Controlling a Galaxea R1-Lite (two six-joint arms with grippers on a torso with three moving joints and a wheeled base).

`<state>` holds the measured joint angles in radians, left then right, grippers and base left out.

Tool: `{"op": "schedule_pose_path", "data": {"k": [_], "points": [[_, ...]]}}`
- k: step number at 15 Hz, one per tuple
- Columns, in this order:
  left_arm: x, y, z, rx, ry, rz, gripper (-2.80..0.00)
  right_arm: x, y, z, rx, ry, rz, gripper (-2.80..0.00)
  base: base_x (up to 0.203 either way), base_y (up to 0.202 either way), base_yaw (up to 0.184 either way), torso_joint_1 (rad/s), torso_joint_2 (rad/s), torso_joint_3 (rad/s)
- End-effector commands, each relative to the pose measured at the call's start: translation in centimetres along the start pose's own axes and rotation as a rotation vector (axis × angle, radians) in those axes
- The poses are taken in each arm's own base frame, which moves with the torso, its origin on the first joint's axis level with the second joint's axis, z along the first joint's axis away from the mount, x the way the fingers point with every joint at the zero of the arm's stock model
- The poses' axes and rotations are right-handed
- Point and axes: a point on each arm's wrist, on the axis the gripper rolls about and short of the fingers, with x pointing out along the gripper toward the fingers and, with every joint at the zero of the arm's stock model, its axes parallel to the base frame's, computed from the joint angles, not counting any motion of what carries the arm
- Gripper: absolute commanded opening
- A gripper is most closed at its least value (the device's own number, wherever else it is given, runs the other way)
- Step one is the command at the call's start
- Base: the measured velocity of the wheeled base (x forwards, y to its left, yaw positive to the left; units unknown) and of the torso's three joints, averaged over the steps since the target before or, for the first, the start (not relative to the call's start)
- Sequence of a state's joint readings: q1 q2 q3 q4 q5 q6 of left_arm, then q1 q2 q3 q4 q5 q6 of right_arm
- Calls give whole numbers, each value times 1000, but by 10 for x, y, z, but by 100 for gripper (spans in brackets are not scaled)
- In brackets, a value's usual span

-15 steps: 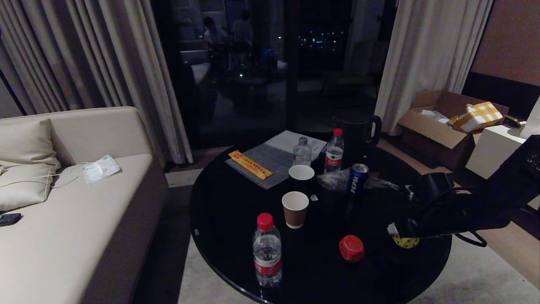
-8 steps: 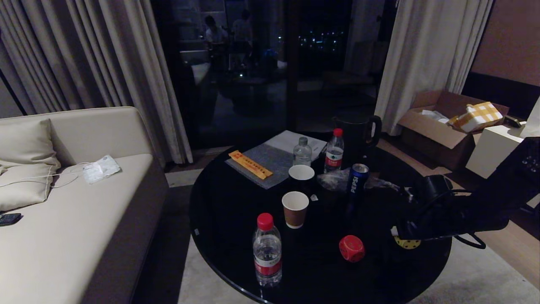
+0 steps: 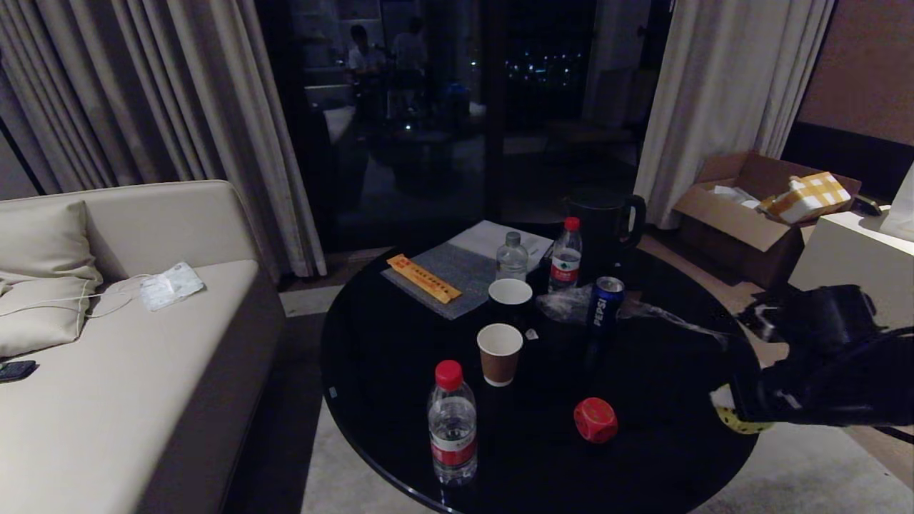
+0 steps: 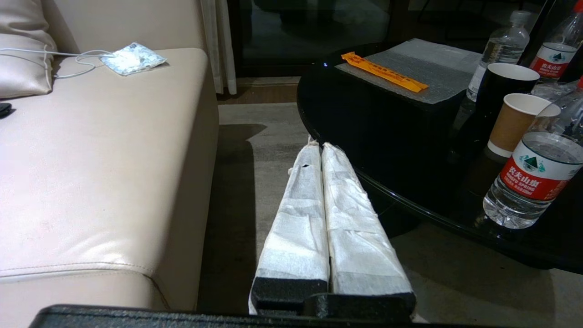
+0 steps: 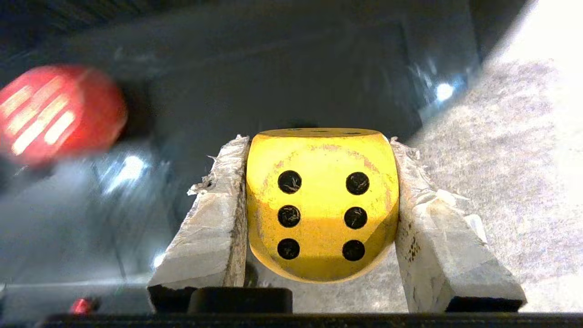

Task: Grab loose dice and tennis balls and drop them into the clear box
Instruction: Put the toys in the box

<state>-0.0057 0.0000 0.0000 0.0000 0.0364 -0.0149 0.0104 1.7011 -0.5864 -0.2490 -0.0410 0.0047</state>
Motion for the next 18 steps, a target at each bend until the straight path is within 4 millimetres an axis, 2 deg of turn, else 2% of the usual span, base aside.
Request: {"op": "schedule_pose_path", "data": {"k": [1,3,5,7,9,11,14,18], "points": [[0,0,-1,0,5,0,-280,-84,-2,-25,5,-220,8,-280,0,0,0,0,0,0],[0,0,0,0,4,0,-280,-124,-4,-62,9,-318,12,-280,0,0,0,0,0,0],[0,0,-1,0,4,0,-280,-154,-6,-104,24,-424,15,-280,0,0,0,0,0,0],[0,0,0,0,3,0,-280,-167,-7,-146,37,-504,10,-280,0,0,0,0,0,0],[0,0,-1,0,5,0,-280,-164,-7,-182,39,-554,14,-280,0,0,0,0,0,0],[0,0,0,0,3,0,-280,-161,-7,-202,34,-647,26,-280,0,0,0,0,0,0],[0,0,0,0,3,0,-280,-164,-7,-219,27,-812,44,-280,0,0,0,0,0,0],[0,0,0,0,4,0,-280,-163,-7,-222,50,-831,54,-280,0,0,0,0,0,0]]}}
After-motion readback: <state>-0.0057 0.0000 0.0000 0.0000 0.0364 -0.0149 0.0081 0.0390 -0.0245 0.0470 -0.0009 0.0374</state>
